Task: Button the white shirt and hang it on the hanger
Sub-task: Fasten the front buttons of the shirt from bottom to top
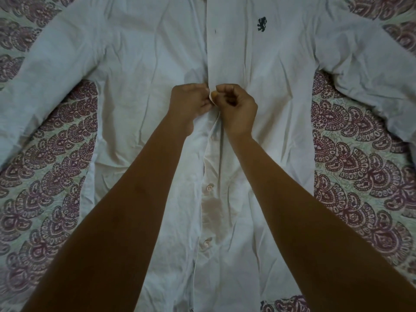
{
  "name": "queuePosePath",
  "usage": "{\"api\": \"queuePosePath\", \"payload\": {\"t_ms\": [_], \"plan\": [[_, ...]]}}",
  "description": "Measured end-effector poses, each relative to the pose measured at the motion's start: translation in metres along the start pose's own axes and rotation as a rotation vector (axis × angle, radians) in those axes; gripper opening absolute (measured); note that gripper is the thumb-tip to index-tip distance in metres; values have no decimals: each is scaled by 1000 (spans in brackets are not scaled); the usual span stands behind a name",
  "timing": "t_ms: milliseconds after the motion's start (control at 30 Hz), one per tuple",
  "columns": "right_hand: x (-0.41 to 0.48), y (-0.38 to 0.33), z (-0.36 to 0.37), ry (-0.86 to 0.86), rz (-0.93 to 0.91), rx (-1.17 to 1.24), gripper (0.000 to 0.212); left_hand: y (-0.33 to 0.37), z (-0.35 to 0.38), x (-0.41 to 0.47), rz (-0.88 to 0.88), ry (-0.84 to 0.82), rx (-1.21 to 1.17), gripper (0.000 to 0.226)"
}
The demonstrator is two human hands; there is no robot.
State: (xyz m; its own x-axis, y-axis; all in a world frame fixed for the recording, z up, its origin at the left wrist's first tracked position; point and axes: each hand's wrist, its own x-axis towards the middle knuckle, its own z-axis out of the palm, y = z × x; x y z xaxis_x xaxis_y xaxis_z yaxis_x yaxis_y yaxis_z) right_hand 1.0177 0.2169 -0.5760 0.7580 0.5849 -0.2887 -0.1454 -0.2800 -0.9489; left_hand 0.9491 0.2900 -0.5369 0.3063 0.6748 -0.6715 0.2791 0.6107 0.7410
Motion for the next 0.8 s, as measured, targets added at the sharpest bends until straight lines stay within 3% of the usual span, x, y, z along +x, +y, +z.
{"api": "queuePosePath", "payload": {"t_ms": [100,267,467,633,800], "plan": [[-6,5,12,92,-57,-134,8,-3,3,0,-61,11,-129,9],[-7,6,15,128,-117,-217,6,-3,11,9,-122,129,-115,6],[-6,3,14,109,-135,-302,14,-1,5,14,-154,62,-68,12],[6,-12,10,23,74,-295,10,-16,3,22,8,125,53,11],[29,-34,-5,-208,381,-173,14,-23,13,14,436,305,614,9]]}}
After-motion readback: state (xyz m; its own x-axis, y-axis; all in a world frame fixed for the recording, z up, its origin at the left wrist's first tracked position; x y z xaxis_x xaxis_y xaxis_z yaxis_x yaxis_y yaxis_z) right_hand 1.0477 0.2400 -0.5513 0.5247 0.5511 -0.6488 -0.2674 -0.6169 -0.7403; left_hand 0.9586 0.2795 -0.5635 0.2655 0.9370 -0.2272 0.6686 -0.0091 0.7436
